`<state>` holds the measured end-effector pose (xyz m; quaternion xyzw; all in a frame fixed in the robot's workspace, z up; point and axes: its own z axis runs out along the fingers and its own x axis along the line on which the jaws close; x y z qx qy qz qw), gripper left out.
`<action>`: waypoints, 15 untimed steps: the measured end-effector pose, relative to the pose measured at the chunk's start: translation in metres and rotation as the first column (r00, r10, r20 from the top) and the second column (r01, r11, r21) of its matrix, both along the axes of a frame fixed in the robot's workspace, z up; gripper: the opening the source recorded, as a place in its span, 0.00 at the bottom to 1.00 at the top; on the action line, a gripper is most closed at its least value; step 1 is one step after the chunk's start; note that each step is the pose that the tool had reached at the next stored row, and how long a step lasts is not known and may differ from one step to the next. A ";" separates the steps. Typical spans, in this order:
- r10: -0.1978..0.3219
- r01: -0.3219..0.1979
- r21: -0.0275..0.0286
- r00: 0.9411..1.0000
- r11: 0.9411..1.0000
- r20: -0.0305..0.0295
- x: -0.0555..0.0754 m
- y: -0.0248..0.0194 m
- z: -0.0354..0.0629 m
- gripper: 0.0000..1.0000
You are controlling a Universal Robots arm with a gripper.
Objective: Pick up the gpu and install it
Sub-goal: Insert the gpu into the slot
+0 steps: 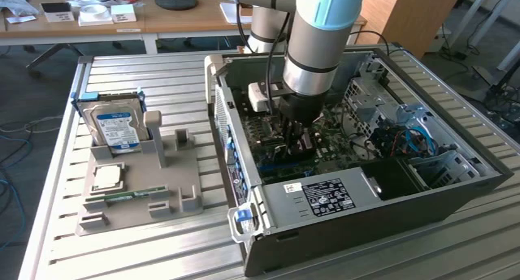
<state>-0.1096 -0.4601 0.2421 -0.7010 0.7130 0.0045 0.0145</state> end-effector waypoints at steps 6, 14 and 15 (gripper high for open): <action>0.000 0.000 0.000 1.000 1.000 -0.001 0.000 0.0001 0.0000 0.27; 0.000 0.000 0.000 1.000 1.000 -0.001 0.000 0.0001 -0.0001 0.40; 0.000 0.000 0.001 1.000 1.000 -0.001 0.000 0.0001 -0.0001 0.40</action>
